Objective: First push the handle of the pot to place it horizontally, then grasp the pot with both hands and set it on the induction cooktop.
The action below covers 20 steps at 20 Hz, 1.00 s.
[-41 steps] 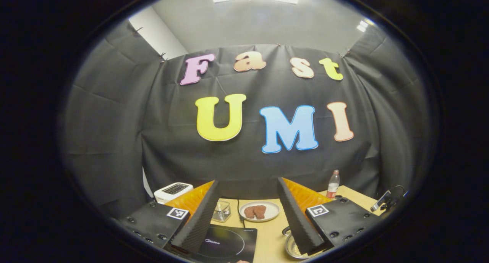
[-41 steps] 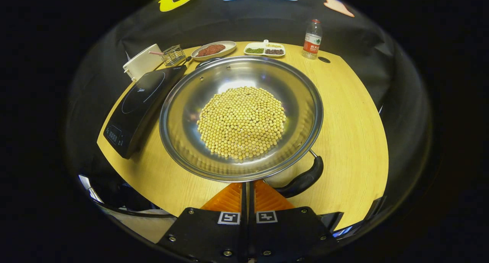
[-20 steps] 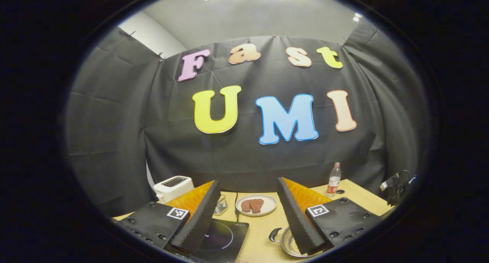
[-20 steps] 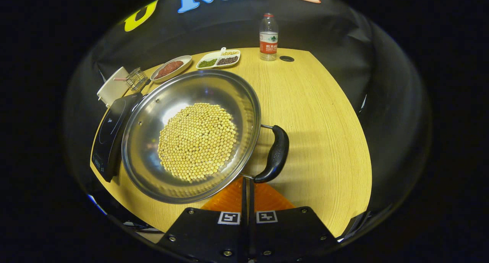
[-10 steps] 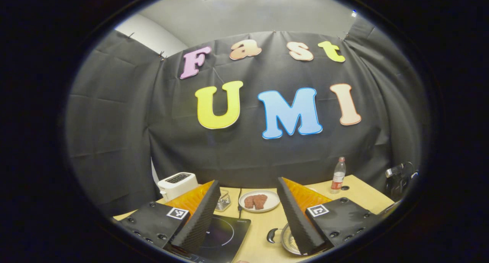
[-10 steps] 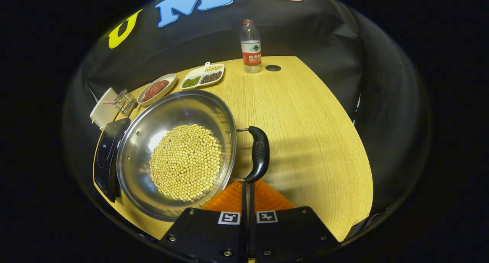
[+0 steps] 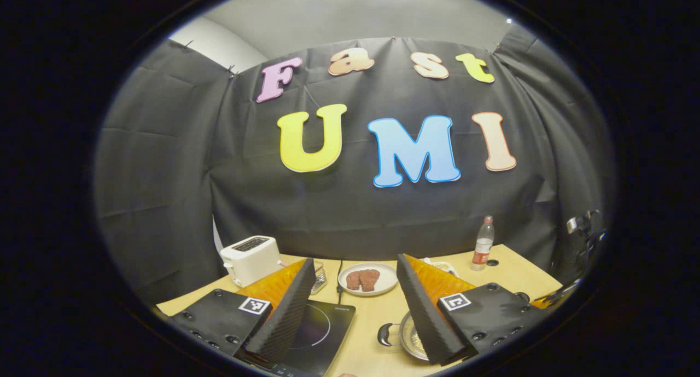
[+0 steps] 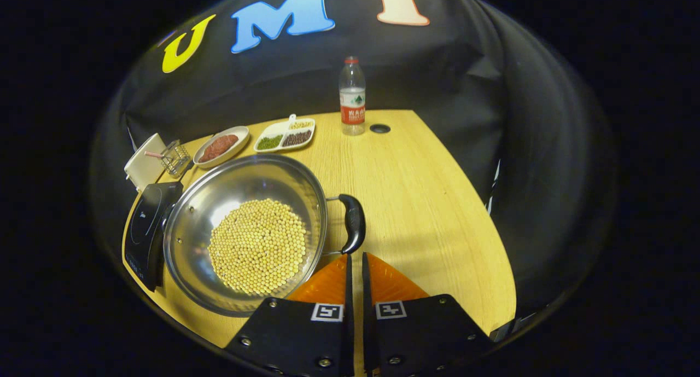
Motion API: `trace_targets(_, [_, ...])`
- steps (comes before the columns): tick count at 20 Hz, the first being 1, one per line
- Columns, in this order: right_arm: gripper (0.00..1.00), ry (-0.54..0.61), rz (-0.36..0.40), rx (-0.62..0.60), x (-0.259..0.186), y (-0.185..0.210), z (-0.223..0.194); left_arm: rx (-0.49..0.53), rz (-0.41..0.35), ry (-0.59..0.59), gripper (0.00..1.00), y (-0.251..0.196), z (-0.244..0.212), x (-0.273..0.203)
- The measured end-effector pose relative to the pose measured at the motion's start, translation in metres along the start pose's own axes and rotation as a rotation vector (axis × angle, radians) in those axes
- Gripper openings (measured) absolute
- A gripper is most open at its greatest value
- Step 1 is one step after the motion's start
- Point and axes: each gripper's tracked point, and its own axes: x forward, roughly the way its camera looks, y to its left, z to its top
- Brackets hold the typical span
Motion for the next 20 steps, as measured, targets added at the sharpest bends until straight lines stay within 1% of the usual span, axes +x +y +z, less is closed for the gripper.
trace_targets(1, [0.11,-0.046,0.012,0.005,-0.007,0.003,0.01,-0.01,-0.009,0.009,1.0,-0.001,-0.006,0.001])
trace_targets(3, [0.5,-0.112,0.032,0.013,-0.015,0.009,0.022,-0.033,-0.031,0.026,0.95,-0.004,-0.015,0.006])
trace_targets(4, [0.79,-0.141,0.03,0.016,-0.014,0.007,0.028,-0.038,-0.038,0.037,0.93,-0.005,-0.02,0.008])
trace_targets(5, [0.98,-0.167,0.026,0.021,-0.019,0.008,0.035,-0.04,-0.048,0.045,0.97,-0.006,-0.025,0.009])
trace_targets(6, [1.0,-0.187,0.027,0.025,-0.02,0.01,0.038,-0.04,-0.061,0.057,0.97,-0.009,-0.031,0.011])
trace_targets(8, [1.0,-0.219,0.03,0.027,-0.022,0.011,0.044,-0.038,-0.086,0.087,1.0,-0.014,-0.045,0.016])
trace_targets(10, [1.0,-0.232,0.034,0.017,-0.021,0.013,0.048,-0.047,-0.106,0.125,1.0,-0.02,-0.062,0.02])
trace_targets(11, [1.0,-0.234,0.037,0.014,-0.021,0.013,0.049,-0.055,-0.112,0.144,0.97,-0.021,-0.07,0.022])
trace_targets(13, [1.0,-0.228,0.043,0.011,-0.014,0.015,0.054,-0.063,-0.124,0.178,0.97,-0.026,-0.086,0.028])
trace_targets(18, [1.0,-0.198,0.049,0.001,0.0,0.017,0.055,-0.045,-0.177,0.273,0.97,-0.045,-0.13,0.042])
trace_targets(19, [1.0,-0.194,0.048,-0.001,0.003,0.017,0.055,-0.044,-0.186,0.292,1.0,-0.048,-0.14,0.044])
trace_targets(20, [1.0,-0.19,0.047,-0.002,0.006,0.018,0.055,-0.047,-0.195,0.312,0.97,-0.052,-0.151,0.046])
